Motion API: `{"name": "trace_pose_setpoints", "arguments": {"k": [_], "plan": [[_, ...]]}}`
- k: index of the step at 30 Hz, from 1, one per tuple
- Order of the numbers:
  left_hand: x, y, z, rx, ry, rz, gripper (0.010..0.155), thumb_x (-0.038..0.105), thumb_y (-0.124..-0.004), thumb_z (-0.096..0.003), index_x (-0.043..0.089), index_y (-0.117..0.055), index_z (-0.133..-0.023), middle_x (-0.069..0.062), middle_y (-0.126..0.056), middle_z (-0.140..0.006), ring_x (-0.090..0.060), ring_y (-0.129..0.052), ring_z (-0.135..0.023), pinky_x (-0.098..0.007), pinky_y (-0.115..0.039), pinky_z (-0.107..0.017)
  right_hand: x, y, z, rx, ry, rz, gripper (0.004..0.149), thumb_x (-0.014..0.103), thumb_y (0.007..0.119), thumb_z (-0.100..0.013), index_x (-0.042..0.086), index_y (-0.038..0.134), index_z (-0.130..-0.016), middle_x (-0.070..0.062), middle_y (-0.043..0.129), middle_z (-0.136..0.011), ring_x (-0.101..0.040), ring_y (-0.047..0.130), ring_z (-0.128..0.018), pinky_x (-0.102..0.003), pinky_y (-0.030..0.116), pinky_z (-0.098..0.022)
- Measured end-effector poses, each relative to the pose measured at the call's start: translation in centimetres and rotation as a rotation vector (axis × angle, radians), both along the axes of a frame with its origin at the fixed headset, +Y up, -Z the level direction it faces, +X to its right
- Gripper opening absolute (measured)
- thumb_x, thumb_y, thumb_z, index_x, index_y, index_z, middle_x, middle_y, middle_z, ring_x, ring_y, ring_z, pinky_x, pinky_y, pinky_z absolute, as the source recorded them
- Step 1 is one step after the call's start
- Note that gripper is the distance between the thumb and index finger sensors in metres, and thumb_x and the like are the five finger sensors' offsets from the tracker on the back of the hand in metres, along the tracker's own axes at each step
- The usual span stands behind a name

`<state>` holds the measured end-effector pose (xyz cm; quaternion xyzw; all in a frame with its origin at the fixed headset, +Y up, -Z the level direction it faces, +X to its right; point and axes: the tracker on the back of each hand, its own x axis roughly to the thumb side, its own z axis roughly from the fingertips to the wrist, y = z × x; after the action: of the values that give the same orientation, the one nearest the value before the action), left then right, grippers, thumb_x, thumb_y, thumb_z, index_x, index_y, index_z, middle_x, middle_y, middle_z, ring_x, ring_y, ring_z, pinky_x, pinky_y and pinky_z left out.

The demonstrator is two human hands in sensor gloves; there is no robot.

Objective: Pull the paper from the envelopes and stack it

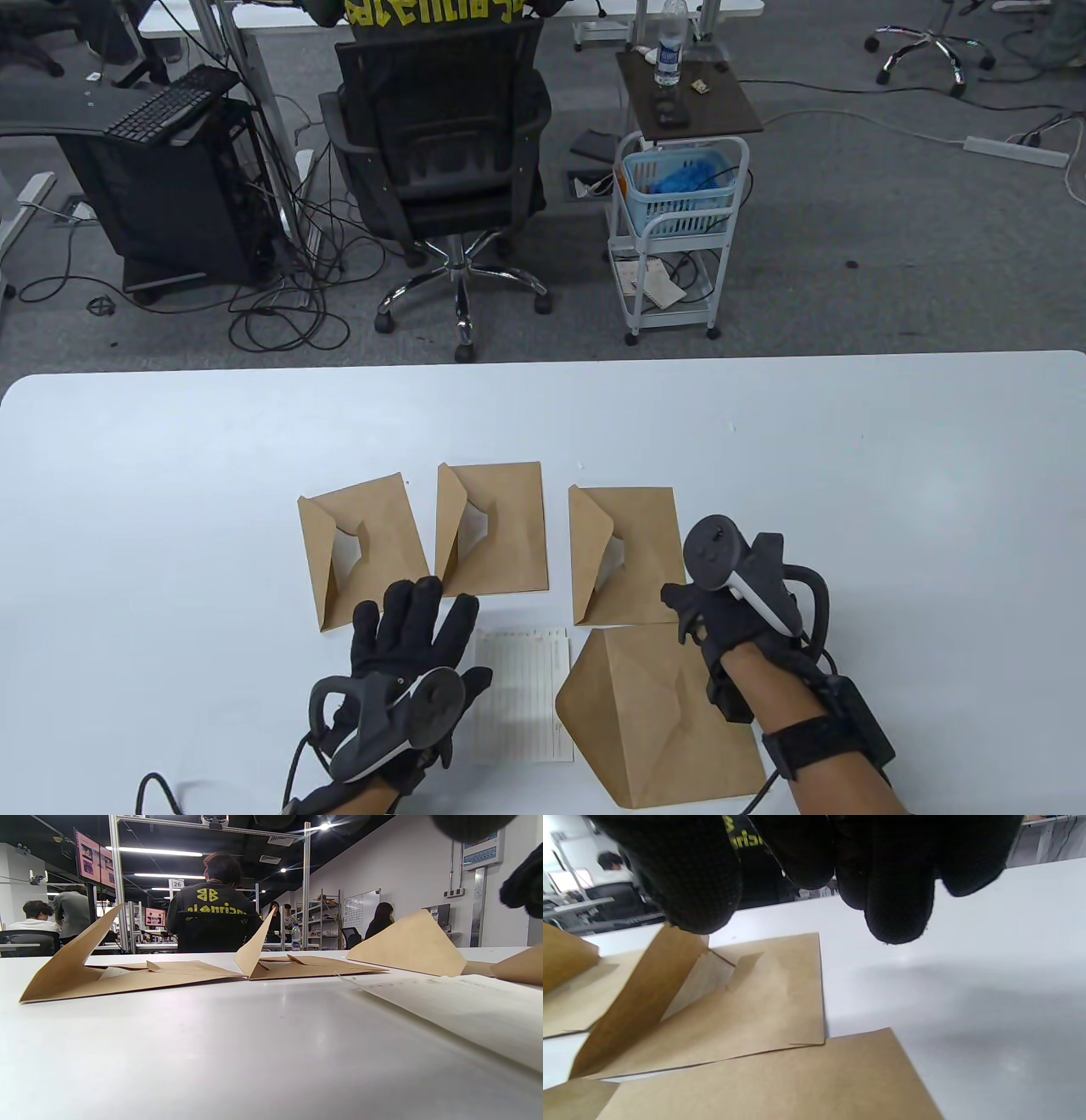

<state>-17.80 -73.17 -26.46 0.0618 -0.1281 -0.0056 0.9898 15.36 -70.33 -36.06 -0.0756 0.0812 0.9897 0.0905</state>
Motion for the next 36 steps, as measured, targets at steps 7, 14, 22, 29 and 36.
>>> {"name": "trace_pose_setpoints", "arguments": {"k": [7,14,22,29,36], "plan": [[0.1,0.0,0.1,0.001,0.002,-0.001,0.075,0.062,-0.067,-0.0493,0.039,-0.037,-0.114,-0.012,-0.026,-0.121,-0.044,-0.025,-0.114,-0.065,-0.016,-0.077,-2.0,-2.8,-3.9,-0.17,-0.057,0.081,0.086,0.057,0.088,-0.042,0.004,0.06,-0.105,-0.031,0.067,-0.099,-0.044,0.09,-0.077,-0.063,0.068,-0.06],[0.1,-0.1,0.1,-0.002,0.003,-0.003,0.075,0.062,-0.067,-0.0493,0.038,-0.037,-0.114,-0.012,-0.026,-0.121,-0.044,-0.025,-0.114,-0.065,-0.016,-0.077,-2.5,-5.2,-6.0,-0.214,-0.138,0.144,0.102,0.065,0.088,-0.037,-0.003,0.053,-0.105,-0.036,0.058,-0.099,-0.048,0.081,-0.08,-0.066,0.064,-0.061],[0.1,-0.1,0.3,-0.002,0.001,-0.003,0.075,0.062,-0.067,-0.0492,0.038,-0.038,-0.114,-0.012,-0.027,-0.121,-0.044,-0.026,-0.114,-0.065,-0.016,-0.077,-0.3,-4.9,-7.5,-0.155,-0.265,0.059,0.093,0.051,0.098,-0.031,-0.003,0.065,-0.099,-0.034,0.074,-0.089,-0.038,0.093,-0.069,-0.059,0.076,-0.055],[0.2,-0.1,0.2,-0.005,0.001,-0.002,0.075,0.062,-0.067,-0.0492,0.038,-0.038,-0.114,-0.012,-0.026,-0.121,-0.044,-0.025,-0.114,-0.065,-0.016,-0.078,0.2,-4.8,-7.8,-0.167,-0.288,0.009,0.085,0.045,0.1,-0.03,-0.002,0.069,-0.095,-0.029,0.082,-0.082,-0.031,0.097,-0.06,-0.057,0.078,-0.053],[0.2,-0.1,0.2,-0.004,0.001,-0.004,0.074,0.062,-0.067,-0.0493,0.038,-0.038,-0.114,-0.012,-0.026,-0.121,-0.044,-0.025,-0.114,-0.065,-0.016,-0.077,0.5,-5.2,-7.9,-0.187,-0.277,-0.054,0.078,0.041,0.1,-0.032,-0.001,0.071,-0.091,-0.019,0.086,-0.073,-0.023,0.098,-0.048,-0.057,0.077,-0.054]]}}
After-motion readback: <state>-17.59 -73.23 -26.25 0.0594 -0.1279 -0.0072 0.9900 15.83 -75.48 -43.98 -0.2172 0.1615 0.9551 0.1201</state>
